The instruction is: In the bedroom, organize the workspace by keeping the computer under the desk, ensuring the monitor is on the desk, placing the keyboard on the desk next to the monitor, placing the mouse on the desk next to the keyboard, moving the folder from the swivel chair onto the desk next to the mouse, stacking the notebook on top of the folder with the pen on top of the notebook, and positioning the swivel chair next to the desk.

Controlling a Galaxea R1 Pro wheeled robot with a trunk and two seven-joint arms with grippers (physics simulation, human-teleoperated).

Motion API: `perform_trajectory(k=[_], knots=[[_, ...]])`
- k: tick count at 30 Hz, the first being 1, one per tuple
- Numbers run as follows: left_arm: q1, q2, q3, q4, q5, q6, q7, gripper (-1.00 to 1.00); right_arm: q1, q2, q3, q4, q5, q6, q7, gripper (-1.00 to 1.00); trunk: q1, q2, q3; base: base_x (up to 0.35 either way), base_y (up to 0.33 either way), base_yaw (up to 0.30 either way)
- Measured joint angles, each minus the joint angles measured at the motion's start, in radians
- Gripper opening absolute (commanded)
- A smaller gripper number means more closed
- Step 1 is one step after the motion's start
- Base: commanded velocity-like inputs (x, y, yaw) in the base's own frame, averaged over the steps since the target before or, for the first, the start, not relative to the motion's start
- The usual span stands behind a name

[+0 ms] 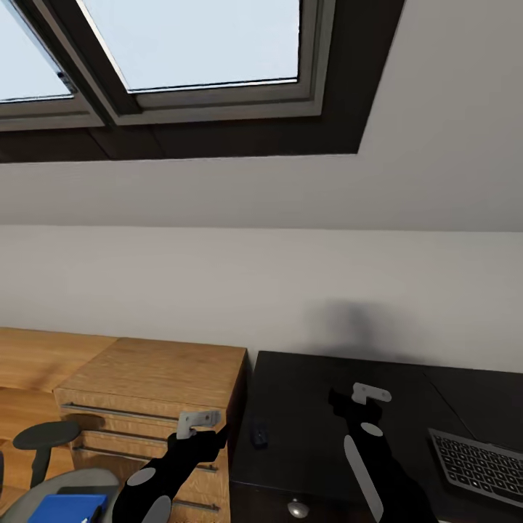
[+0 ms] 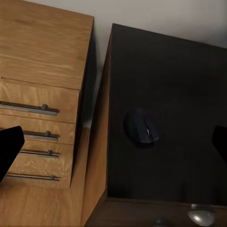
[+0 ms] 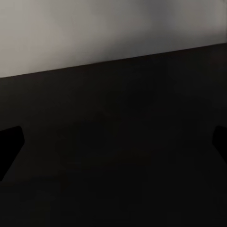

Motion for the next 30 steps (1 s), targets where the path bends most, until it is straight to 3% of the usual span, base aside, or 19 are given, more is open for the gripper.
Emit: perform_trajectory(k=[30], knots=[[0.000, 0.003, 0.008, -0.002, -0.002, -0.002, 0.001, 1.00, 0.000, -0.001, -0.001, -0.002, 0.000, 0.000, 0.000, 1.00, -0.115, 0.210, 0.046, 0.000, 0.000, 0.000]])
